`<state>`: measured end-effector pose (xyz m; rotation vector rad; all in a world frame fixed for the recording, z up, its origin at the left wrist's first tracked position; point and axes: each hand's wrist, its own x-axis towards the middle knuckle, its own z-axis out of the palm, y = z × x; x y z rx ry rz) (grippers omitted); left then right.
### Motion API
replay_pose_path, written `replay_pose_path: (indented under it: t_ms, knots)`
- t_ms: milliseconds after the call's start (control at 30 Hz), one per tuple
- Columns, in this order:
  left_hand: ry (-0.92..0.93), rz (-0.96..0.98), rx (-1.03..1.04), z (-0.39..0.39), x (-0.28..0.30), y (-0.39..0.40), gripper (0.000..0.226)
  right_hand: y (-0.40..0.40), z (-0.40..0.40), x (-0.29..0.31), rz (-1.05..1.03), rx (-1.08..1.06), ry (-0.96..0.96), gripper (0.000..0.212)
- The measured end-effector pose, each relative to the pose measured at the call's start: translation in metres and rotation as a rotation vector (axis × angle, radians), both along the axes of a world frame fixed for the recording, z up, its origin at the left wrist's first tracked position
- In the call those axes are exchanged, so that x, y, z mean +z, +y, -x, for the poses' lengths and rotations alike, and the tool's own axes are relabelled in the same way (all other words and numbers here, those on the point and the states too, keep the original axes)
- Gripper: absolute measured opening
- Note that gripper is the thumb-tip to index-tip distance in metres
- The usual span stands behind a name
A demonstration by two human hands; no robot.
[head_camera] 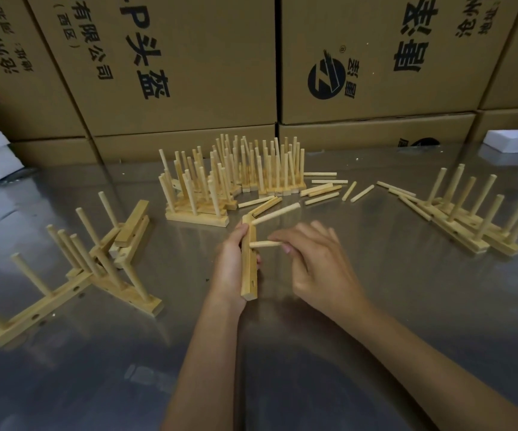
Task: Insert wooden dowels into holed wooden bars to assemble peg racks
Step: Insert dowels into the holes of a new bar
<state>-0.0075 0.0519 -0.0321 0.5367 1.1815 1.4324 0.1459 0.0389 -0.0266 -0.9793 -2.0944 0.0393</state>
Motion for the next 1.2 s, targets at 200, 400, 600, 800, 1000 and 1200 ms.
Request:
replay_pose_path:
  t_ms: [200,400,600,800,1000,1200]
  knots:
    - [0.032,0.026,-0.003,0.003,-0.001,-0.002,0.027,-0.004,0.0,0.004,-0.004,0.024,-0.079,0.042]
    - [0.161,-0.041,0.021,-0.005,-0.004,0.001,0.029,0.003,-0.002,0.003,0.031,0.015,0.012,0.037]
    - [0.078,0.041,0.031,-0.001,-0.004,0.002,0.027,0.001,0.004,0.004,0.028,0.008,-0.01,0.035]
    - [0.078,0.041,0.025,-0.001,-0.006,0.002,0.026,-0.002,0.003,0.008,0.071,-0.012,-0.098,0.029]
    - [0.201,-0.038,0.013,-0.005,-0.007,0.003,0.03,-0.004,-0.001,0.017,0.037,-0.005,-0.217,0.014]
    - [0.221,-0.063,-0.004,-0.006,-0.009,0.001,0.031,-0.006,0.002,0.025,0.033,-0.026,-0.293,0.012]
